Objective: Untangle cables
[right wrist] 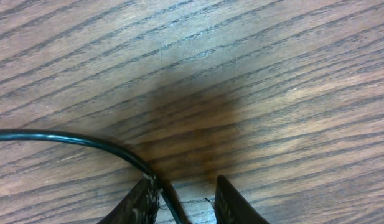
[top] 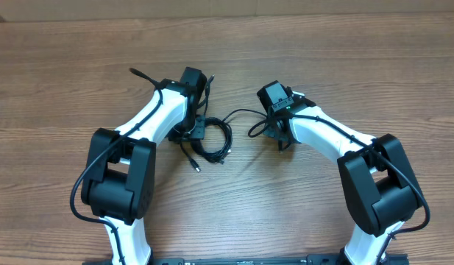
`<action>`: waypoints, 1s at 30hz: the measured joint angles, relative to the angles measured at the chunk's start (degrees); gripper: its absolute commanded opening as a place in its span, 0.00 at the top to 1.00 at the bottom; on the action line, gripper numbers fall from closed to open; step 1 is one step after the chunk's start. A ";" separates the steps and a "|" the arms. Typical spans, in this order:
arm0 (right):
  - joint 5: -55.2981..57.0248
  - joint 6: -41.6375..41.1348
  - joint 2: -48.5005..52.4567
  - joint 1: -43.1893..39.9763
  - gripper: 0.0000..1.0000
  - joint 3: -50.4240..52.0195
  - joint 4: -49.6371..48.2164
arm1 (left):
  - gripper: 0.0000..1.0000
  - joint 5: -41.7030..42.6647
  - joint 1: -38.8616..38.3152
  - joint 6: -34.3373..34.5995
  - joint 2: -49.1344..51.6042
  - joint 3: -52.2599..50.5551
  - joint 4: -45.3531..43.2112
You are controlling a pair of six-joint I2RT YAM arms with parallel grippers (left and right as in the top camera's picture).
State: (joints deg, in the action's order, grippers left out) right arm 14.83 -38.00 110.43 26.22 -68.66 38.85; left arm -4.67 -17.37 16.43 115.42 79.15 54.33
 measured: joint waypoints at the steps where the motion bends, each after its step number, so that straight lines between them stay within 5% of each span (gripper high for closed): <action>1: -0.02 0.00 0.00 0.02 0.72 0.00 -0.02 | 0.62 -0.20 0.42 0.02 0.00 0.00 0.24; 9: -1.99 0.33 0.00 0.00 0.61 0.00 -0.55 | 0.62 -0.07 5.60 0.20 0.00 -0.04 1.22; 14: -14.14 5.90 0.00 -0.35 0.51 0.00 -4.42 | 0.62 7.41 7.48 -1.44 0.02 -0.07 0.46; 21: -36.13 13.11 0.00 -0.35 0.50 -0.02 -7.28 | 0.69 18.62 7.21 -5.05 0.02 -0.07 -0.31; 30: -44.13 12.94 0.00 -0.28 0.49 -0.02 -8.15 | 0.75 22.99 6.47 -6.14 0.02 -0.07 -1.36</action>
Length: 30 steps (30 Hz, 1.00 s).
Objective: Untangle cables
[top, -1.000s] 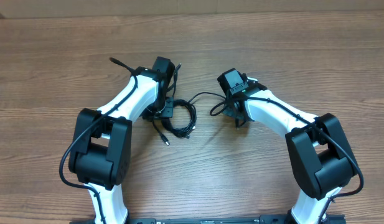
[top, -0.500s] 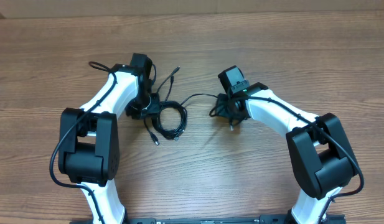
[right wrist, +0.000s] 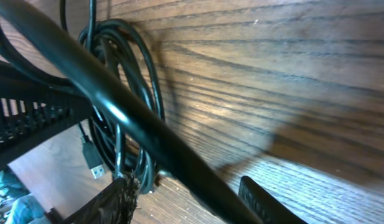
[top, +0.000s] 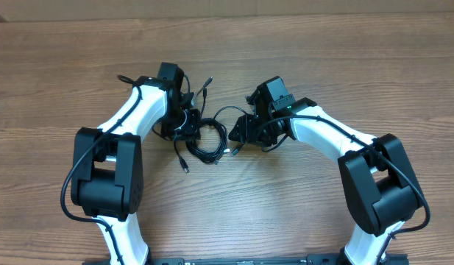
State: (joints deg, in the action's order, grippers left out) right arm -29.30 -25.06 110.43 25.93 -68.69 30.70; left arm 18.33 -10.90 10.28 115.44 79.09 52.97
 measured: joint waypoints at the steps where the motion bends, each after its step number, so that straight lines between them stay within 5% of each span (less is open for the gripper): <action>1: -0.26 -0.04 0.00 0.00 0.50 0.00 -0.02 | 0.77 0.09 0.00 0.00 0.00 0.00 -0.24; 9: -0.50 -0.46 0.00 0.22 0.57 0.02 -0.11 | 0.82 0.13 -0.26 -0.17 0.00 -0.04 -1.97; 30: 9.03 -3.48 0.00 6.05 0.56 0.02 -2.56 | 0.75 -9.11 -4.85 5.53 0.00 -0.74 -3.10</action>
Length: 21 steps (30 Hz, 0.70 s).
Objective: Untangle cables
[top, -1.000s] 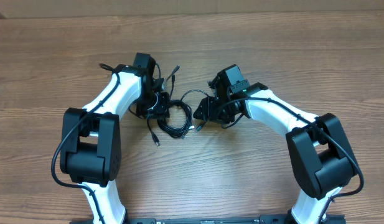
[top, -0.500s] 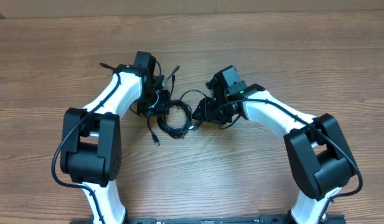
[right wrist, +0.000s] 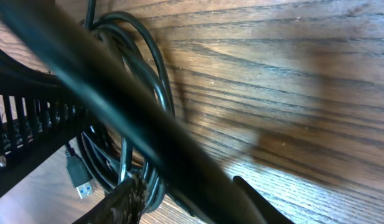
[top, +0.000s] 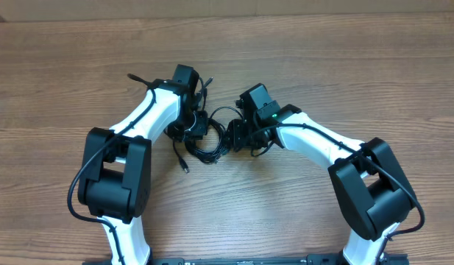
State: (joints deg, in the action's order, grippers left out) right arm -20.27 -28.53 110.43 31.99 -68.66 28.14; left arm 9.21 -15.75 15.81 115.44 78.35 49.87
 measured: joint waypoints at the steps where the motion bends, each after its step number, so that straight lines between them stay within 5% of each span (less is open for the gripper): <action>1: 0.52 0.02 0.00 0.33 0.56 0.00 -0.04 | 0.74 -0.35 -0.09 0.28 0.00 0.00 0.00; 5: 1.70 -0.07 0.00 1.09 0.53 0.00 -0.37 | 0.76 -2.60 -0.79 1.27 0.00 0.00 0.11; 9: 2.80 -0.02 0.00 1.44 0.54 0.00 -0.72 | 0.96 -5.03 -1.16 2.29 0.00 0.00 0.26; 21: 15.85 -1.09 0.00 1.49 0.64 0.00 3.58 | 0.96 2.29 -0.59 -1.68 0.00 -0.22 -1.90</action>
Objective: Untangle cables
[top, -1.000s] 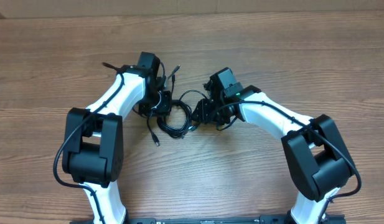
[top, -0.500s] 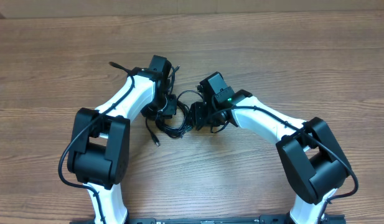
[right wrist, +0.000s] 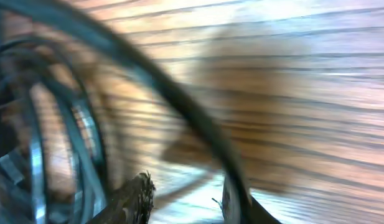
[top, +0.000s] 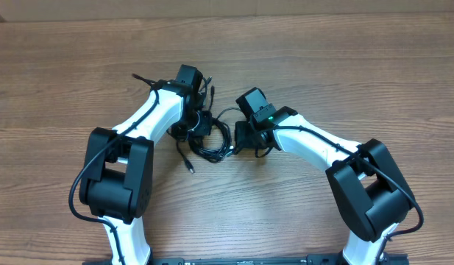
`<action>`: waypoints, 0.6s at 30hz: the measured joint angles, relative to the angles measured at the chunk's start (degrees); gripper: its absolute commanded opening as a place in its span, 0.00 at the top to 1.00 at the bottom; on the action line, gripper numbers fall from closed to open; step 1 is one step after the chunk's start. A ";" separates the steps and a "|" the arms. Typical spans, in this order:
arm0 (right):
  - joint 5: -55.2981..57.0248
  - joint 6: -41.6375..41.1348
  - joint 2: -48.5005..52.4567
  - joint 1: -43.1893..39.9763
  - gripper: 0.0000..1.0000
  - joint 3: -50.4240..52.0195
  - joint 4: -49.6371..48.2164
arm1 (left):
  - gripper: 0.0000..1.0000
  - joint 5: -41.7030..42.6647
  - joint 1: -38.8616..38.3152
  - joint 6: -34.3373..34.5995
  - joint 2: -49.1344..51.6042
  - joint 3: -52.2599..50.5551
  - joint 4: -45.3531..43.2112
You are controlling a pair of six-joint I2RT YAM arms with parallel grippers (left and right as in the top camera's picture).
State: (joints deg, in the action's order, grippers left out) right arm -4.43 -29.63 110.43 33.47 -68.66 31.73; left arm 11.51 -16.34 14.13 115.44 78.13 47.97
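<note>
A tangle of black cables (top: 210, 142) lies on the wooden table between the two arms, with one plug end (top: 191, 167) trailing toward the front. My left gripper (top: 191, 126) is down on the bundle's left side, its fingers hidden under the wrist. At the bundle's right edge is my right gripper (top: 240, 138). The right wrist view is blurred. It shows my right gripper (right wrist: 185, 202) open, with a black cable strand (right wrist: 179, 102) running along the inside of the right finger (right wrist: 234, 202). Cable loops (right wrist: 61, 137) lie to its left.
The brown wooden table (top: 359, 66) stretches to all sides. A thin loop of cable (top: 225, 112) arcs between the two wrists at the back. Both arm bases (top: 112, 184) stand toward the front.
My right gripper has shifted a little at the bundle's right edge. The strand that crossed between its fingers now lies against the right finger. The plug end has slid slightly to the right.
At first my right gripper stood right of the bundle, open around a single strand on bare wood. It then sat nearer the bundle, with the loops in view. After that it was at the bundle's right edge, and it is still there, open. My left gripper stayed on the left side.
</note>
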 measured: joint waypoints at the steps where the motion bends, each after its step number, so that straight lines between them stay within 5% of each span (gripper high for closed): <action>1: 1.01 -0.44 0.00 0.00 0.64 0.00 0.24 | 0.96 0.70 0.22 -0.37 0.00 0.00 0.02; 18: 5.09 -1.88 0.00 0.00 0.63 0.00 0.37 | 0.96 28.61 7.93 -10.19 0.31 2.82 0.04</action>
State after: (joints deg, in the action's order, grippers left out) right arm 0.67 -31.51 110.43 33.47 -68.66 32.10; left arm 40.12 -8.40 3.95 115.74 80.95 48.01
